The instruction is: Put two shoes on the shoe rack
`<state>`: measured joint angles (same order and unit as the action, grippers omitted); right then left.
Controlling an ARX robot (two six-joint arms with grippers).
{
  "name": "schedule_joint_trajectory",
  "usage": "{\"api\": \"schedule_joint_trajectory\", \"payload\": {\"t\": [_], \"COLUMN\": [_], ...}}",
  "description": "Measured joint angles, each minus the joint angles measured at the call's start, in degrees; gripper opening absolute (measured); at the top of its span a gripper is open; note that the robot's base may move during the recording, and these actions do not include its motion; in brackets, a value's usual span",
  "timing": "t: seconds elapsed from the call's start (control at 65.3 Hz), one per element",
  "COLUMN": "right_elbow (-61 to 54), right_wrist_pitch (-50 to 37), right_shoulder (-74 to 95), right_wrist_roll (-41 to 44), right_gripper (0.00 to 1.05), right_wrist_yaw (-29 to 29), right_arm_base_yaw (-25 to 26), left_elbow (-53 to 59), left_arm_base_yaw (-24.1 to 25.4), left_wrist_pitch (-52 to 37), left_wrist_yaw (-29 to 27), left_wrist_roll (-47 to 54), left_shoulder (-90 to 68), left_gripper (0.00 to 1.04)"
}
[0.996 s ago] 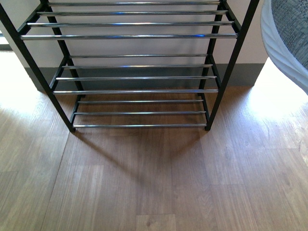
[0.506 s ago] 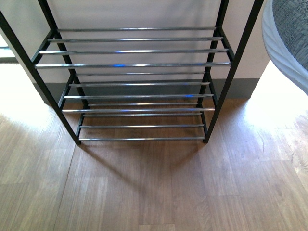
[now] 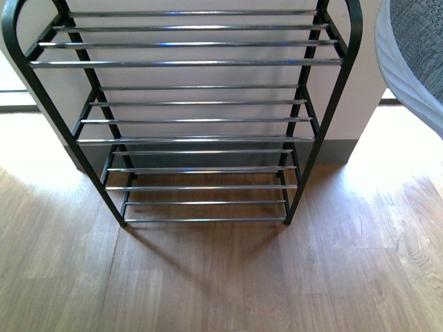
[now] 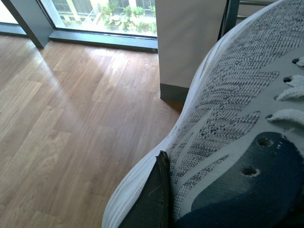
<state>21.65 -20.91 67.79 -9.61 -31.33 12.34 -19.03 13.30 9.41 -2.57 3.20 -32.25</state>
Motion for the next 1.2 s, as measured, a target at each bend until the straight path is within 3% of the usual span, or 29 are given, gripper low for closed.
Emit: {"api": "schedule_joint_trajectory", "payload": {"t": [0.291,0.368,0.444,0.705,0.812,0.981,1.195], "right_elbow": [0.02,-0.90,0.87,18.51,27.30,40.94,55.89], "right_wrist_pitch": [-0.02,-7.15,-10.80,-1.36,3.41,10.25,17.70], "right_shoulder": [-0.02,1.55,3.91,18.84,27.39,40.09,51.93], "right_wrist_roll": [0.00,1.14,0.87,-8.07,-12.81,-19.85,-26.47], "right_gripper": [0.01,0.01,0.01,0.01,0.01,0.01,0.01], "right_wrist_yaw": [-0.22,-0.87,2.91,22.62,30.38,39.28,44.68], "right_arm_base_yaw": [0.00,-1.05,-4.31,-22.58,-27.91,-32.52,-33.97], "left_elbow": [-0.02,-0.02,-0.02,-0.02,-0.02,0.00,0.00], "left_arm_base_yaw": [0.00,0.00,0.00,0.00,0.00,0.00,0.00], "left_wrist_pitch": [0.00,0.00,0.00,0.00,0.00,0.00,0.00], "left_wrist_yaw": [0.02,0.02,0.02,0.00,0.02,0.00,0.02], "left_wrist_roll": [-0.02,-0.02,-0.02,0.00,-0.02,-0.02,-0.02], "left_shoulder": [0.00,0.00,0.00,0.00,0.00,0.00,0.00], "left_gripper": [0.02,0.02,0.02,0.02,0.02,0.02,0.02]}}
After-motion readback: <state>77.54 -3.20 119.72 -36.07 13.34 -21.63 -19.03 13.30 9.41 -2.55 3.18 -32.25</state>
